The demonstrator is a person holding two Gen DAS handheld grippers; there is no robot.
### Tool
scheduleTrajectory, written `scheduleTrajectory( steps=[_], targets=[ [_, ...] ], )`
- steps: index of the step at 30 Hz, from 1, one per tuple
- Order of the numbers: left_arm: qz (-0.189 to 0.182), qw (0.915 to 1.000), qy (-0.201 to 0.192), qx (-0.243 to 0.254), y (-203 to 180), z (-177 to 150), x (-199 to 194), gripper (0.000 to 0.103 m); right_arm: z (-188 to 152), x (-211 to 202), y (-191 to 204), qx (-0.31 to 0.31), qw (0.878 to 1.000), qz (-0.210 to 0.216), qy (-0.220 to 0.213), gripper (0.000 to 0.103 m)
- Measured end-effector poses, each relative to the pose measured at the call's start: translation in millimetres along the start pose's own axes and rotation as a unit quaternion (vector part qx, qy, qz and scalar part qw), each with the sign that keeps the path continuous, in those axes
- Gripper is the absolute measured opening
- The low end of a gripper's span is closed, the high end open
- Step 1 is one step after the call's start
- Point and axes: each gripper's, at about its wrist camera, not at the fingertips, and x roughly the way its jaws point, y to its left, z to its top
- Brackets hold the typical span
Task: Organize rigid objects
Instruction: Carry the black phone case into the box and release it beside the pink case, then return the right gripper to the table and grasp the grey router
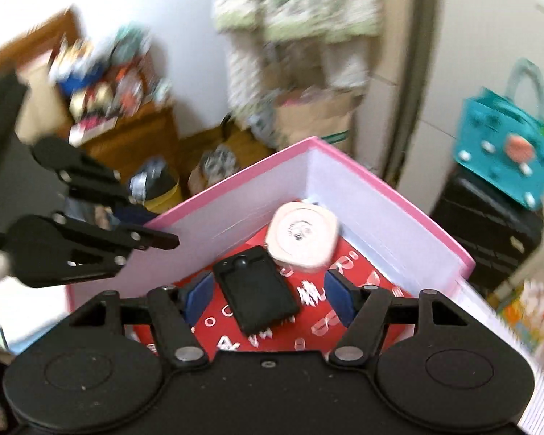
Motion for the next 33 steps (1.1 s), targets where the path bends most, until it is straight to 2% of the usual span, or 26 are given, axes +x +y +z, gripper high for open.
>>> scheduleTrajectory(
  steps=[5, 12, 16, 20, 22, 25, 27, 30, 33],
  targets=[
    [0.008, 1.0, -0.003, 0.0, -4.6, -1.0, 0.5, 0.009, -37.7, -30.4, -11.2, 0.057, 0.997, -0.035, -0.027, 0.072],
    [0.003, 0.9999, -0.009, -0.014, -2.1, -5.0, -3.5, 0.01, -119.5, -76.6, -29.5, 0.129, 0.985, -0.106, -0.046, 0.073],
    [0.006, 0.9998, -0.01, -0.015, -2.5, -5.1, -4.4, 0.01, -168.2, -81.1, -47.1, 0.192, 0.97, -0.146, -0.036, 0.075],
    [0.01, 0.9998, -0.01, -0.011, -5.7, -4.7, -3.8, 0.01, -210.8, -75.5, -61.4, 0.234, 0.95, -0.205, -0.012, 0.081],
    [0.012, 0.9998, -0.009, -0.01, -6.6, -4.3, -3.5, 0.01, -224.3, -70.4, -67.1, 0.251, 0.943, -0.22, 0.002, 0.084],
    [0.012, 0.9999, -0.008, -0.008, -7.4, -3.6, -2.9, 0.01, -239.2, -65.4, -74.2, 0.267, 0.936, -0.228, 0.019, 0.084],
    [0.013, 0.9999, -0.007, -0.007, -7.8, -3.4, -2.6, 0.01, -243.8, -66.7, -77.0, 0.266, 0.936, -0.229, 0.022, 0.084],
    [0.013, 0.9999, -0.008, -0.007, -8.1, -3.5, -2.7, 0.01, -243.8, -66.5, -82.8, 0.246, 0.943, -0.222, 0.019, 0.084],
    [0.013, 0.9999, -0.008, -0.004, -8.7, -3.7, -2.6, 0.01, -246.1, -74.2, -89.2, 0.181, 0.969, -0.17, -0.015, 0.084]
  ],
)
